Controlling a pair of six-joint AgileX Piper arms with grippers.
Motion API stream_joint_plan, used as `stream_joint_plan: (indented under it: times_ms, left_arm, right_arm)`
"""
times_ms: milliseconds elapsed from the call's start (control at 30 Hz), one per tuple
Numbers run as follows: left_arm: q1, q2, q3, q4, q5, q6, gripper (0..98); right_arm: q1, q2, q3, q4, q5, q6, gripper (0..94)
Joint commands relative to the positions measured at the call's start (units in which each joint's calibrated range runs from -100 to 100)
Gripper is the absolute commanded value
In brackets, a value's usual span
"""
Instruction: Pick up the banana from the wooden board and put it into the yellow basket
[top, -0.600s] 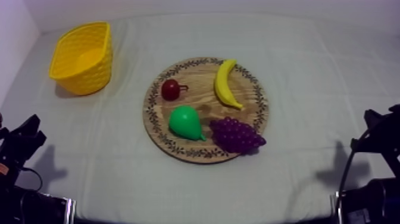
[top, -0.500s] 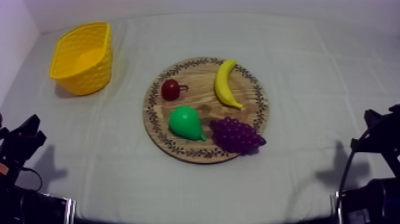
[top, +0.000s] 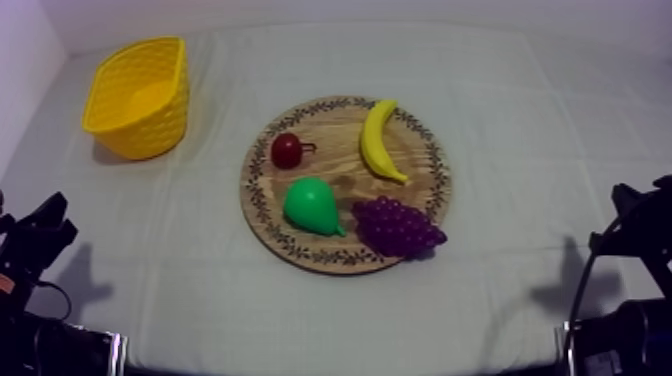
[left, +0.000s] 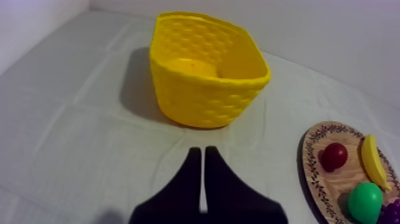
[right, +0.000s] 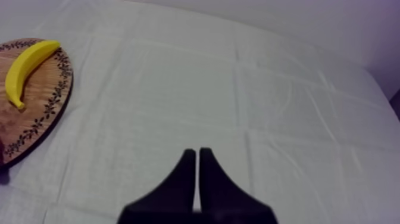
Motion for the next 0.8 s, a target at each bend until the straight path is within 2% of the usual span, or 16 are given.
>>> stream_joint_plan:
  times_ms: [0, 333, 533, 767]
  left_arm:
    - [0.0, 0.0, 0.0, -0.01, 0.0, 0.0, 0.1]
    - [0.0, 0.0, 0.0, -0.01, 0.0, 0.1, 0.1]
    - [0.0, 0.0, 0.0, -0.01, 0.0, -2.2, 0.5]
    - [-0.4, 0.0, 0.0, -0.01, 0.0, 0.0, 11.0]
  right_arm:
    - [0.0, 0.0, 0.0, 0.0, 0.0, 0.0, 0.3]
    - [0.0, 0.0, 0.0, 0.0, 0.0, 0.0, 0.3]
    - [0.0, 0.0, 0.0, 0.0, 0.0, 0.0, 0.3]
    - [0.0, 0.0, 0.0, 0.0, 0.0, 0.0, 0.3]
